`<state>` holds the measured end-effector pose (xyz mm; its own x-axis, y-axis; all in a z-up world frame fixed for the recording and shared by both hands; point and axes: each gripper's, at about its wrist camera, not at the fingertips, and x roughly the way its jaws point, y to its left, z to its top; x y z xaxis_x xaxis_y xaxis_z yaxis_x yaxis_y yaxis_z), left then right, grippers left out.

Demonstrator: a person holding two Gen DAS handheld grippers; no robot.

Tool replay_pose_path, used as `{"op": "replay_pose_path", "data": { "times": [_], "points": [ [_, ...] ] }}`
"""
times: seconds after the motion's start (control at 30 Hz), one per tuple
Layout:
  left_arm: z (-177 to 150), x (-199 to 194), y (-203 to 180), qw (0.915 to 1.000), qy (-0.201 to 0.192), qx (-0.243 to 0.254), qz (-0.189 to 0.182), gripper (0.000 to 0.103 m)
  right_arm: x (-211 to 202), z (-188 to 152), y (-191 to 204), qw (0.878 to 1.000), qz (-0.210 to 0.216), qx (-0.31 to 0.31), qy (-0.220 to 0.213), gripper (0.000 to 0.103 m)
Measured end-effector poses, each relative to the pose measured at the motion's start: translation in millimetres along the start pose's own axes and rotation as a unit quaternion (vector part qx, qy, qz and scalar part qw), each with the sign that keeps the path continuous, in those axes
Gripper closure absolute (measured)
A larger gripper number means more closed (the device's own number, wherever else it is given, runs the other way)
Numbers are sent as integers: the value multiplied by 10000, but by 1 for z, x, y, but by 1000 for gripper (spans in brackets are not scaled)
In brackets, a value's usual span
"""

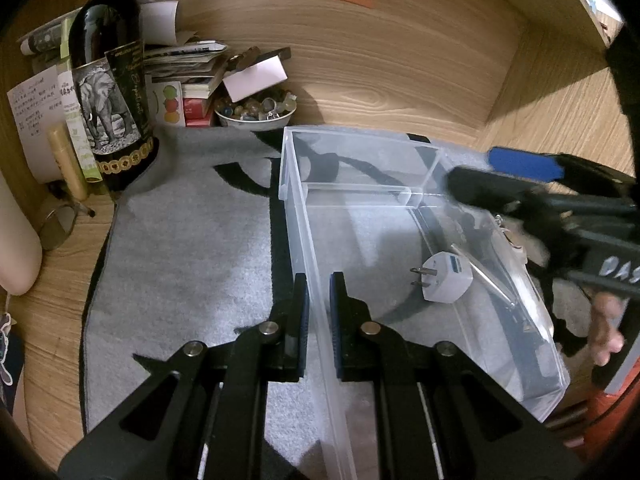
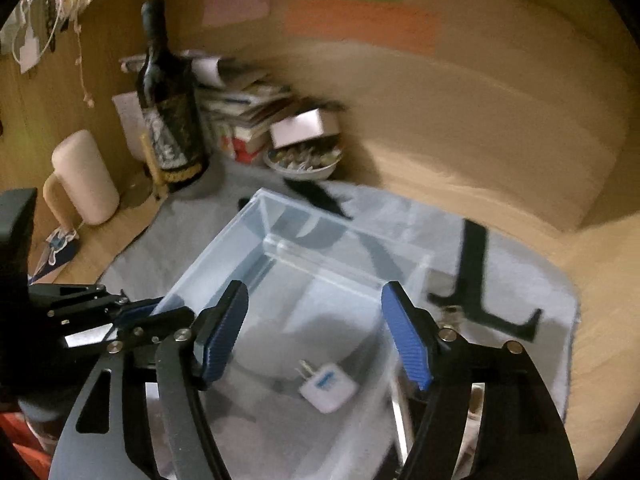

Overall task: Organize rigid objects
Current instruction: 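Carry the white plug adapter into the clear box and open the right tool, then grasp the white handheld device with the right tool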

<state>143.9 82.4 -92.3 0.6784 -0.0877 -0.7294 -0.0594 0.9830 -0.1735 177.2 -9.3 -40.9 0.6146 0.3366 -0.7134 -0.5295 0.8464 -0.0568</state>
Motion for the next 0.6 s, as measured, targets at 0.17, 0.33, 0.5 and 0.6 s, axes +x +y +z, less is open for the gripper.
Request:
{"op": "replay_pose_path", "data": {
  "times": [0.17, 0.33, 0.5, 0.6],
  "points": [
    [2, 1, 0, 10000, 24, 20, 18, 94, -25, -9, -20, 9989, -339, 205, -233, 33],
    [2, 2, 1, 10000, 38, 23, 30, 94, -43, -26, -47, 9953, -770, 480, -350, 32],
    [2, 2, 1, 10000, 42, 54, 55, 94, -47, -52, -75, 9899, -1123, 843, -176, 31],
    [2, 2, 2, 9999, 54, 59, 64, 94, -43, -69, -88, 9869, -1224, 1054, 15, 31]
  ]
}}
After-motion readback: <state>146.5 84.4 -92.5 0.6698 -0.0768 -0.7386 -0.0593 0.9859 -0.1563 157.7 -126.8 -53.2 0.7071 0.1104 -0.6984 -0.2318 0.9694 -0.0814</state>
